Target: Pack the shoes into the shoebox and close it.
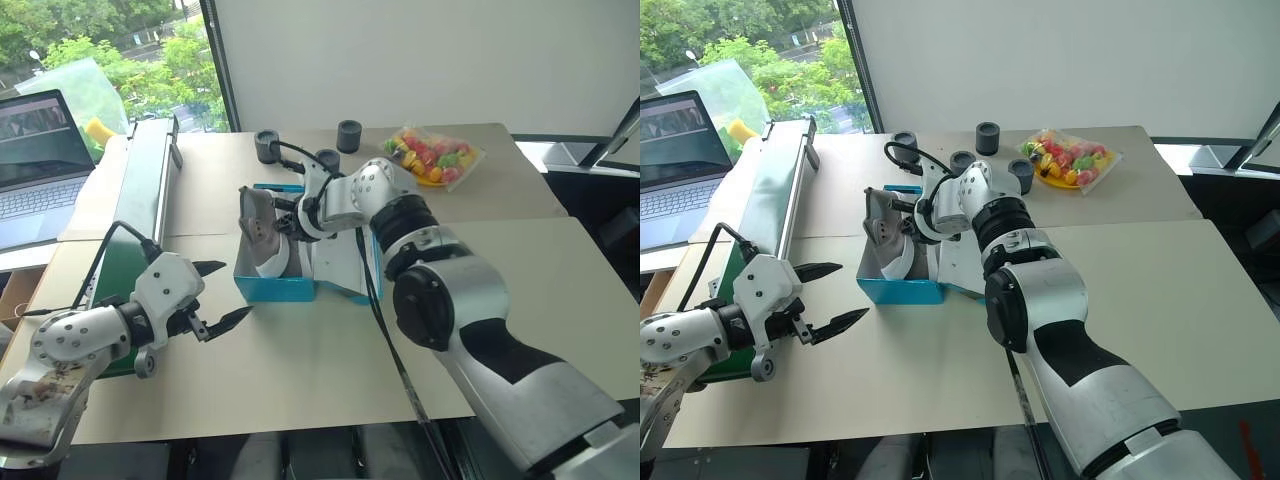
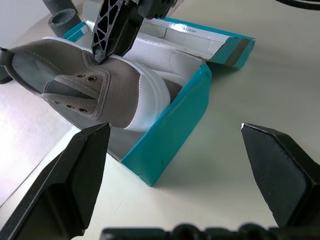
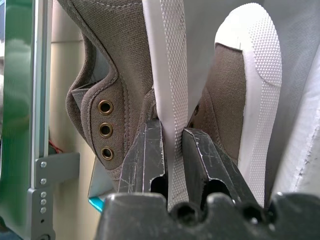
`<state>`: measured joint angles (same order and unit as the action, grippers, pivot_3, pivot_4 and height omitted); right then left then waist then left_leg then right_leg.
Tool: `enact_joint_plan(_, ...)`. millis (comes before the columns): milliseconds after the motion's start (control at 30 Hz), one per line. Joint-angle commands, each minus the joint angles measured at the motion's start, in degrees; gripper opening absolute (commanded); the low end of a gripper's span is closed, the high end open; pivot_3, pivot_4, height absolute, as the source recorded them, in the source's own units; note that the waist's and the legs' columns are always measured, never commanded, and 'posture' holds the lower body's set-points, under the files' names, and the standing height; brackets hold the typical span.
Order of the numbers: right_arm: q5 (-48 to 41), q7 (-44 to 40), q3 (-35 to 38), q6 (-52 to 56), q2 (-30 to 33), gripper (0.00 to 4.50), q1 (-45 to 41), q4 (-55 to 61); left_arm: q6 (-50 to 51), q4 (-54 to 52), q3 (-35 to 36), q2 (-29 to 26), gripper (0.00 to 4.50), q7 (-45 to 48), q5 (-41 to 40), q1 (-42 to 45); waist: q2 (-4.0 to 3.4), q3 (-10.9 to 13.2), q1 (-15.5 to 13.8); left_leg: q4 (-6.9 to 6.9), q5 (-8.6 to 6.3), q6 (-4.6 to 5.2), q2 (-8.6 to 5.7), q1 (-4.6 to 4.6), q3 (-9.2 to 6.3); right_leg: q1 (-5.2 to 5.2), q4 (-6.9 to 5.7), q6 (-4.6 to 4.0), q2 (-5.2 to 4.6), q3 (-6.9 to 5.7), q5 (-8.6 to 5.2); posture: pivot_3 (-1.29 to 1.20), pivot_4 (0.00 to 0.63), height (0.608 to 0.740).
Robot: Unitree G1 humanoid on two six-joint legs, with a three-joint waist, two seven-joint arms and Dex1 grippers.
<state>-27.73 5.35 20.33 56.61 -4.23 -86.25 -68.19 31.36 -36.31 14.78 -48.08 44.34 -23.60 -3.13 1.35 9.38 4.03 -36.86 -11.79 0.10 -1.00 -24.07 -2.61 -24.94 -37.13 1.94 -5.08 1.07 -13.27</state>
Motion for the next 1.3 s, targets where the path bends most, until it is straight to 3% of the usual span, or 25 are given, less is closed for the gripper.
enact_joint_plan(33,0.29,1.29,1.75,-3.72,0.18,0.25,0.87,-0.03,-0.06,-2.38,1.06,-0.20,4.45,-0.82,-0.43,0.70,0.00,0.00,-0.02,0.00,0.00,0.00,0.00,0.00,0.00,0.00,-0.01,0.00,0.00,0.00,0.00,0.00,0.150,0.736)
enact_joint_plan(400,1.42,6.84,3.71,-8.09,-3.25,0.25,8.03,-1.28,0.35,-2.53,1.32,-0.49,4.45,-1.31,-0.74,1.36,0.00,0.00,-0.04,0.05,0.00,0.00,0.00,0.43,-0.04,0.47,0.02,0.00,0.00,-0.03,0.00,0.00,0.150,0.736)
enact_joint_plan(733,5.62,2.18,-0.53,-12.94,-5.28,0.25,6.35,-3.36,0.93,-2.53,0.36,-0.13,4.45,-1.87,-0.83,2.41,0.01,-0.01,-0.44,0.05,0.00,0.00,-0.02,1.01,-0.07,0.90,0.14,-0.02,0.01,-0.02,-0.04,0.00,0.150,0.736)
enact_joint_plan(800,5.56,1.04,-0.50,-13.14,-5.43,1.17,5.78,-3.50,1.08,-2.49,0.32,-0.09,4.50,-1.90,-0.91,2.66,0.01,-0.01,-0.47,0.05,0.00,-0.01,-0.02,1.01,-0.07,0.90,0.13,-0.02,0.00,-0.02,-0.04,0.00,0.150,0.736)
enact_joint_plan(833,5.25,0.97,-0.11,-13.32,-5.39,1.32,5.55,-3.52,1.08,-2.48,0.28,-0.12,4.50,-1.89,-0.87,2.71,0.01,-0.01,-0.50,0.05,0.00,-0.01,-0.02,1.00,-0.07,0.90,0.13,-0.02,0.00,-0.02,-0.04,0.00,0.150,0.736)
enact_joint_plan(867,5.10,1.00,0.11,-13.52,-5.27,1.82,5.26,-3.51,1.01,-2.33,0.32,-0.14,4.50,-1.83,-0.83,2.75,0.01,-0.01,-0.50,0.05,0.00,-0.01,-0.02,1.00,-0.08,0.90,0.13,-0.02,0.00,-0.01,-0.04,0.00,0.150,0.736)
enact_joint_plan(1000,3.01,-0.64,1.83,-10.96,-3.52,3.03,2.13,-2.61,1.08,-2.34,-0.15,0.04,4.50,-2.04,-0.78,3.07,0.01,-0.01,-0.43,0.05,0.00,-0.01,-0.02,0.96,-0.09,0.84,0.13,-0.02,0.00,-0.01,-0.04,0.00,0.150,0.736)
enact_joint_plan(1167,1.17,-4.04,3.32,-5.22,0.27,3.03,-1.67,0.54,0.91,-1.86,-0.91,0.28,4.50,-2.07,-0.75,3.71,0.00,0.00,-0.32,0.05,0.00,-0.01,-0.01,0.87,-0.09,0.77,0.14,-0.02,0.01,-0.01,-0.04,0.00,0.150,0.736)
enact_joint_plan(1300,-0.53,-11.72,1.13,4.32,5.55,3.03,0.43,10.63,0.59,-1.29,-1.54,0.30,4.50,-1.97,-0.40,4.14,0.01,0.00,-0.65,0.05,0.00,-0.01,-0.02,0.81,-0.11,0.79,0.22,-0.02,0.00,-0.05,-0.04,0.00,0.150,0.736)
